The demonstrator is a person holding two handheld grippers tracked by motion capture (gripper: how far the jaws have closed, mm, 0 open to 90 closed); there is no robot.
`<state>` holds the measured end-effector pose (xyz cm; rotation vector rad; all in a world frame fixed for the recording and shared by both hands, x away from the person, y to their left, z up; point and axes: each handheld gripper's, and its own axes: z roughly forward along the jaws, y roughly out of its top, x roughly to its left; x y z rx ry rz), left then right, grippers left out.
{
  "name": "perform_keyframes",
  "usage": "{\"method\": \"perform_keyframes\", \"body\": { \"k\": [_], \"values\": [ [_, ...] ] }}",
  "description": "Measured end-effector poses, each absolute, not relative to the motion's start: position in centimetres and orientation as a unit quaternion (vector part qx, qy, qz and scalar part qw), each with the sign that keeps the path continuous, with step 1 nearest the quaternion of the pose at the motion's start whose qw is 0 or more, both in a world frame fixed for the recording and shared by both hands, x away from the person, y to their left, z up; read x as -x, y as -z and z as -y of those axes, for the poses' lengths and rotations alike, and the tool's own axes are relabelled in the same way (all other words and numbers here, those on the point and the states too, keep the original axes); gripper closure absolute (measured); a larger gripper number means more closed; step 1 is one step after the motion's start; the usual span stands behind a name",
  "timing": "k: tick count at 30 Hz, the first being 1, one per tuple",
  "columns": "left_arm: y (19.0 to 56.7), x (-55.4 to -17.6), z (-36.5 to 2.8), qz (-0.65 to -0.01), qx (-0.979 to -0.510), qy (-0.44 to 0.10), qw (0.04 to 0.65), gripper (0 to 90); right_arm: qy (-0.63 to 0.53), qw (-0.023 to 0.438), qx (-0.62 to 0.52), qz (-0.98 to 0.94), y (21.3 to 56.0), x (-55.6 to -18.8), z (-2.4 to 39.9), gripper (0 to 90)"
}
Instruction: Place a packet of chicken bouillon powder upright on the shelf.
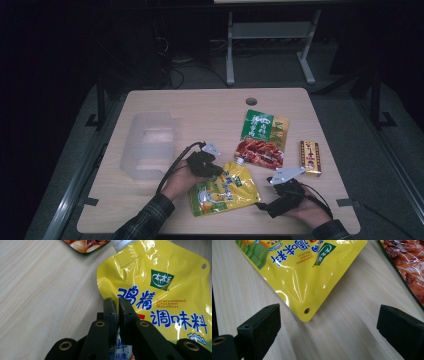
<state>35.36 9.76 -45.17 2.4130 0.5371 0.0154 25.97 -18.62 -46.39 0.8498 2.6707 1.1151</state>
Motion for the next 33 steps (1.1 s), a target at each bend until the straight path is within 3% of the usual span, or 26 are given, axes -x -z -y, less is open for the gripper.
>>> {"method": "perform_keyframes", "body": {
  "k": [6, 18, 27, 33],
  "values": [
    [44.4, -35.2, -10.4, -0.220, -0.907, -0.007, 0.359, 86.7, -0.373, 0.058, -0.282, -0.882, 46.3, -26.0, 18.7, 4.7],
    [41.2, -34.3, -13.0, -0.256, -0.840, -0.035, 0.477, 88.2, -0.401, 0.036, -0.294, -0.867, 46.0, -26.3, 18.6, 7.1],
    [40.8, -34.1, -13.3, -0.260, -0.824, -0.027, 0.504, 88.3, -0.473, 0.029, -0.289, -0.832, 44.7, -26.9, 17.0, 15.4],
    [40.6, -34.1, -13.4, -0.258, -0.822, -0.026, 0.508, 88.2, -0.501, 0.006, -0.302, -0.811, 44.7, -27.6, 16.1, 26.5]
  ]
}}
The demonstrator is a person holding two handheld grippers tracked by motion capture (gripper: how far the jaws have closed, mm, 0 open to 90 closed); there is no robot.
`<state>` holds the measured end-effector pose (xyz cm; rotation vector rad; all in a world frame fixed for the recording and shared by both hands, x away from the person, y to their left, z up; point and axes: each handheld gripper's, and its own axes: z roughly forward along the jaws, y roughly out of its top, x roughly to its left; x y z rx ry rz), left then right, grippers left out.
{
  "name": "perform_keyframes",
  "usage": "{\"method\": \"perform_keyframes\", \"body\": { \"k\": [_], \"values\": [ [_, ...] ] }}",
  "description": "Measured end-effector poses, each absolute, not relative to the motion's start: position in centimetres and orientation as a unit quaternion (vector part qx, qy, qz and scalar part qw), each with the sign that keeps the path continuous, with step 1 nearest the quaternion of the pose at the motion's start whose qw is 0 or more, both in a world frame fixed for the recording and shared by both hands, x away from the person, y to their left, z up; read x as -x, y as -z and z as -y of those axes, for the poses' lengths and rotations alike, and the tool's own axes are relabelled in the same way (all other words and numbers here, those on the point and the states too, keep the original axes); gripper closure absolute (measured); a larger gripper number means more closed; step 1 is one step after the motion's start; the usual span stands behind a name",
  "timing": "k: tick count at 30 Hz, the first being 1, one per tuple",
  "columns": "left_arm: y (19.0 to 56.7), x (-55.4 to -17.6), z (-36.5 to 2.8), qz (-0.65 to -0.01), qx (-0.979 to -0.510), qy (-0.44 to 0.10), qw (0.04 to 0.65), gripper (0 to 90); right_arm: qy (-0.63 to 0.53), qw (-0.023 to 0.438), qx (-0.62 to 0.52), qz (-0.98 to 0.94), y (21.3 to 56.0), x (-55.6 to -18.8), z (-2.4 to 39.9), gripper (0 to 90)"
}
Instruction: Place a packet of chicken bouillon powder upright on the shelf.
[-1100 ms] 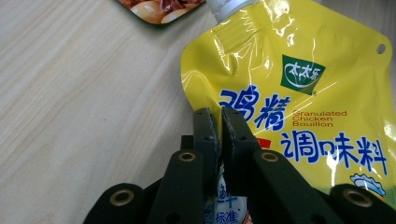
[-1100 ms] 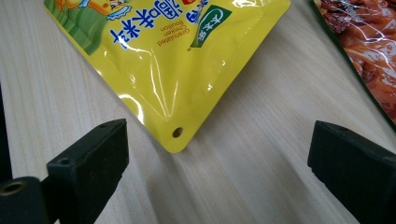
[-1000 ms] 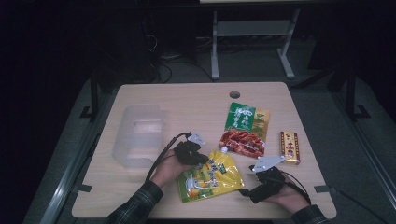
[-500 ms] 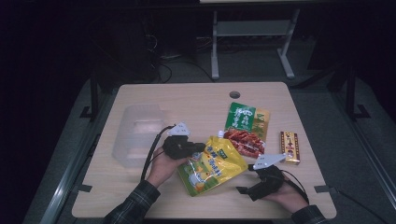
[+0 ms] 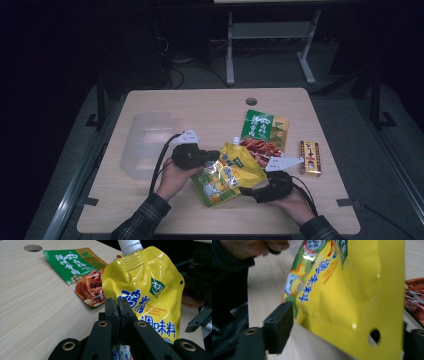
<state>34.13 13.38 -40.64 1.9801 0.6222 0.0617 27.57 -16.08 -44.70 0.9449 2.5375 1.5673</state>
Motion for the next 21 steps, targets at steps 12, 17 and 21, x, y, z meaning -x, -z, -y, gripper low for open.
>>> {"method": "perform_keyframes", "body": {
  "k": [12, 17, 21],
  "values": [
    [40.6, -34.3, -13.8, -0.267, -0.813, -0.028, 0.517, 88.1, -0.540, -0.022, -0.310, -0.782, 44.5, -28.3, 15.1, 73.0],
    [40.6, -34.2, -13.7, -0.266, -0.811, -0.032, 0.520, 88.1, -0.546, -0.015, -0.305, -0.780, 44.2, -28.4, 15.2, 86.5],
    [40.5, -34.1, -13.6, -0.260, -0.814, -0.032, 0.519, 88.0, -0.540, -0.002, -0.295, -0.788, 43.8, -28.4, 15.4, 89.6]
  ]
}}
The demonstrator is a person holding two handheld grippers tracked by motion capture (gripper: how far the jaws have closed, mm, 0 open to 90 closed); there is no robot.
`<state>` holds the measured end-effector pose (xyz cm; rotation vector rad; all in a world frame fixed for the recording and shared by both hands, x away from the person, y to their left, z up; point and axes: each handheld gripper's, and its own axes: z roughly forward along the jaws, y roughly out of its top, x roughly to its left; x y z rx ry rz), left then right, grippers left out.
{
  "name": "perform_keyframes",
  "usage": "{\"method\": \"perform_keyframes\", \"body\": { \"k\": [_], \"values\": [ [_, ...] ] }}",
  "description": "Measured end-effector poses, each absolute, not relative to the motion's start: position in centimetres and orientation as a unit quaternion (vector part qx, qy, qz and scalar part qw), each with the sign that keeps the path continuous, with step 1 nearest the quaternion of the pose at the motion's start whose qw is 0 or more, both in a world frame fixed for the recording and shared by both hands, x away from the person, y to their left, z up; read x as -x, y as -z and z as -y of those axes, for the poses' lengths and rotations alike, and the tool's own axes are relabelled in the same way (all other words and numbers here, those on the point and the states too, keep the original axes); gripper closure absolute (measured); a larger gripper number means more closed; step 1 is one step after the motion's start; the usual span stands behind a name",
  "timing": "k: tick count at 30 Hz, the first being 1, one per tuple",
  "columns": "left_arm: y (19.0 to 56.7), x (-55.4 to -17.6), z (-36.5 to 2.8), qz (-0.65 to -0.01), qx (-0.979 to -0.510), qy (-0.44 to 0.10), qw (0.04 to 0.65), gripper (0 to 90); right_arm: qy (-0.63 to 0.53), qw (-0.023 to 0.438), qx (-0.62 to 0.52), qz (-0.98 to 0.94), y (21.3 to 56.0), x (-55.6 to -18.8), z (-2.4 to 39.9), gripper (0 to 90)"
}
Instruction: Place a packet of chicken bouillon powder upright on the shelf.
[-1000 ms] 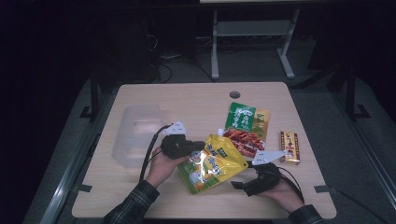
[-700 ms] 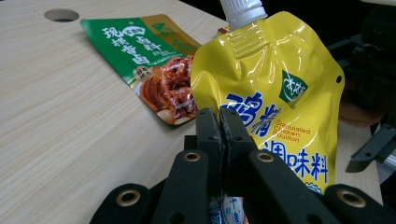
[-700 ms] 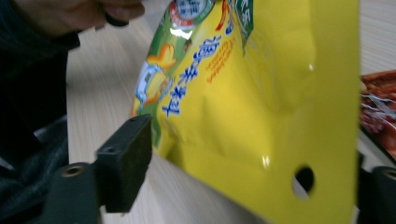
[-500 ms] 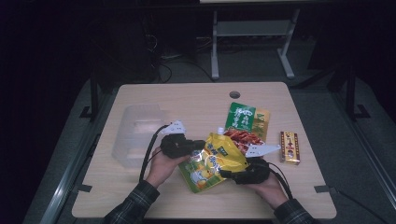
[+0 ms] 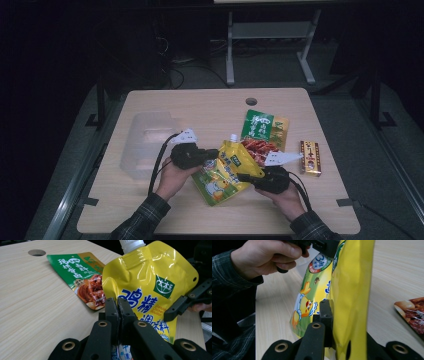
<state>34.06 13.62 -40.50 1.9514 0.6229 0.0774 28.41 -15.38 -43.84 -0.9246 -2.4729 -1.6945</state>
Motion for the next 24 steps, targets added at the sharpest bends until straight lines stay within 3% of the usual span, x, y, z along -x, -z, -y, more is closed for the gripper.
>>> {"method": "perform_keyframes", "body": {
  "k": [11, 15, 16, 24],
  "values": [
    [39.8, -33.1, -13.6, -0.248, -0.823, -0.052, 0.508, 83.6, 0.503, 0.005, 0.265, 0.823, 41.4, -28.9, 16.1, 90.0],
    [39.3, -32.4, -14.0, -0.239, -0.835, -0.069, 0.491, 72.8, 0.497, -0.004, 0.254, 0.830, 40.4, -28.9, 16.3, 90.0],
    [39.2, -32.2, -14.1, -0.236, -0.838, -0.072, 0.486, 65.8, 0.496, -0.004, 0.253, 0.831, 39.9, -28.9, 16.4, 90.0],
    [39.5, -29.8, -14.4, -0.214, -0.866, -0.071, 0.446, 47.4, 0.490, -0.007, 0.252, 0.834, 38.4, -29.2, 16.7, 90.0]
  ]
}}
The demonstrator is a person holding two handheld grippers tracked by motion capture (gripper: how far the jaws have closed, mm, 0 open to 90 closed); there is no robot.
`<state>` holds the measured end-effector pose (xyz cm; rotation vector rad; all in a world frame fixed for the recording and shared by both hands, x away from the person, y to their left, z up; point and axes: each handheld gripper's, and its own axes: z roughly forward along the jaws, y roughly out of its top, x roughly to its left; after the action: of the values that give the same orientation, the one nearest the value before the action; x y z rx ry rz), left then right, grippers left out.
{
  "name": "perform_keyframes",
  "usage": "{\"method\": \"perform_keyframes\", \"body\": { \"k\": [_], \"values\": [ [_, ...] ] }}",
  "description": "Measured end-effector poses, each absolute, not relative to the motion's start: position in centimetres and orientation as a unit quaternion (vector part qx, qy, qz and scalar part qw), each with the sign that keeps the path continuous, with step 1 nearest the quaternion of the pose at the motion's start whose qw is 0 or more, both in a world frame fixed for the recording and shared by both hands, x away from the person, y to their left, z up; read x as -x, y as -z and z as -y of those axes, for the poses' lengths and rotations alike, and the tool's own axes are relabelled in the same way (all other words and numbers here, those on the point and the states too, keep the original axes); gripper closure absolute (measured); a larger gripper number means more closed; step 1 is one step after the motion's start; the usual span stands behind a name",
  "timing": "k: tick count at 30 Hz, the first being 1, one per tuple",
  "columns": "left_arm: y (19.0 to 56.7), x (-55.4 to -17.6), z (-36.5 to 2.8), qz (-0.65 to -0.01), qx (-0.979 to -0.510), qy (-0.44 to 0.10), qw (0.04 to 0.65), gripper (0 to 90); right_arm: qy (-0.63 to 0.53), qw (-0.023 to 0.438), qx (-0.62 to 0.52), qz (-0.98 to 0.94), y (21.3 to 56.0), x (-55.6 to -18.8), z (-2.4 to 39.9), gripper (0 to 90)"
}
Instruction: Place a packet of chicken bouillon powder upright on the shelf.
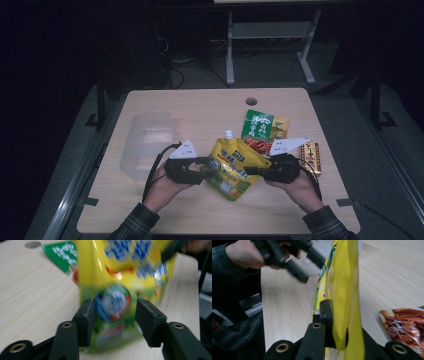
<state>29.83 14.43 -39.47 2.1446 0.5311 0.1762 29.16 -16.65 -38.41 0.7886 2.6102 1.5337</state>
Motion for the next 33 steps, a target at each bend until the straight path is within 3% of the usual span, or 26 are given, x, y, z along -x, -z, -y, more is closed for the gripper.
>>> {"method": "perform_keyframes", "body": {
  "k": [16, 33],
  "values": [
    [41.7, -25.5, -17.2, -0.206, -0.880, -0.084, 0.419, 24.3, -0.460, 0.033, -0.257, -0.849, 36.2, -30.9, 16.3, 90.0],
    [42.6, -24.6, -18.2, -0.216, -0.882, -0.077, 0.413, 21.6, -0.427, 0.045, -0.227, -0.874, 35.8, -31.5, 13.7, 89.5]
  ]
}}
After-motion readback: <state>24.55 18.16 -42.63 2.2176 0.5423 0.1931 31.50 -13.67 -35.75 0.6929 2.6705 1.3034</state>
